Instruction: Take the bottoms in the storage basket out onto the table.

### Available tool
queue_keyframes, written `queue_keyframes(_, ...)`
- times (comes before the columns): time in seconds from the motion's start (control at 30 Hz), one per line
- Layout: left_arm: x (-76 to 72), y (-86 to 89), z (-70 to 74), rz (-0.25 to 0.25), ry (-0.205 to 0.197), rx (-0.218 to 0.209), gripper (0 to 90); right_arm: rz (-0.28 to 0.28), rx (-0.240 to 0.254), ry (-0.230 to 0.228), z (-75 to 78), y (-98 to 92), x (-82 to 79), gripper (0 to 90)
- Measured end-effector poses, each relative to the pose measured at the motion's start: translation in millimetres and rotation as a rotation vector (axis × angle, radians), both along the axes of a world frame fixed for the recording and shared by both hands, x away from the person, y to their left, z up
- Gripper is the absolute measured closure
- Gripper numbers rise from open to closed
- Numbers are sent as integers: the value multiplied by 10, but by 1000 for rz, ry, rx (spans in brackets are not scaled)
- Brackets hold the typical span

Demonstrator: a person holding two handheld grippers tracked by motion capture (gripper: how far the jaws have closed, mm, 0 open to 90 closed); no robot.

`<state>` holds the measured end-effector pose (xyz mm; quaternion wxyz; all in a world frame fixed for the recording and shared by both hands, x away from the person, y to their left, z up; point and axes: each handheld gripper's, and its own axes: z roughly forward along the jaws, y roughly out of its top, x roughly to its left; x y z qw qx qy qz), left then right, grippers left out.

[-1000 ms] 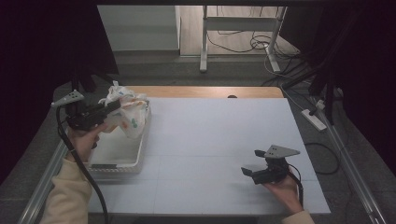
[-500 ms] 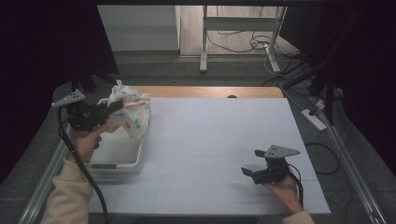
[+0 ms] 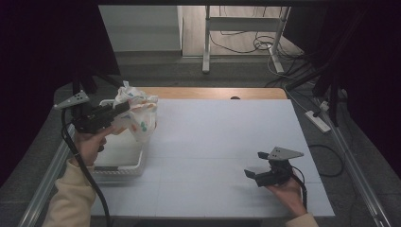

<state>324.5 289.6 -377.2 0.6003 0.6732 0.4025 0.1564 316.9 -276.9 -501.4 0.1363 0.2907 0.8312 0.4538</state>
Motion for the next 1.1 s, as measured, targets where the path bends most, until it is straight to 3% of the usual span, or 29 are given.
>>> queue_keyframes(1.1, 14, -287, 21, -68, -12, -15, 753, -4, 8, 0, 1, -2, 2, 81)
